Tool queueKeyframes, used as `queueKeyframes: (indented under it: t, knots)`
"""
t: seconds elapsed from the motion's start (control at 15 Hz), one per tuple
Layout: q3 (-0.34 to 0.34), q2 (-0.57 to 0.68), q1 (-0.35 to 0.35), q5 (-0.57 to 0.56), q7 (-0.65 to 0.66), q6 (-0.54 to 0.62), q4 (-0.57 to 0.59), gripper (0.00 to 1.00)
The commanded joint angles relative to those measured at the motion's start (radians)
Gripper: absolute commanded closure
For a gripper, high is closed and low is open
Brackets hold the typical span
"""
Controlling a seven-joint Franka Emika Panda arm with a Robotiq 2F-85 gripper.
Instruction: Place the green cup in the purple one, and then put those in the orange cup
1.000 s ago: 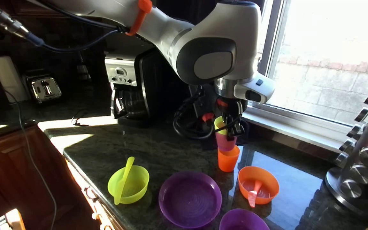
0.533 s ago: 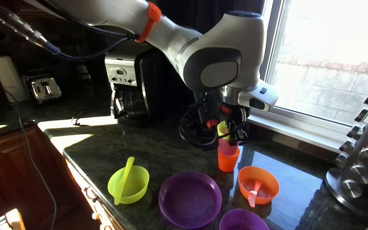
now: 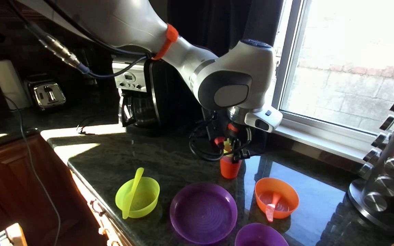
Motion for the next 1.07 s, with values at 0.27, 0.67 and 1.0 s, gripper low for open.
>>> queueKeyframes:
  t: [0.27,0.67,1.0]
  knots:
    - [0.035,0.015,0.070,-0.037,0.012,-0.113,0.043,0.68]
    - [0.038,-0.028,0.106,-0.069,0.015,-0.099,0.017,0.34]
    - [0.038,-0.127,0.131,-0.123,0.022,-0.078,-0.038,0.00]
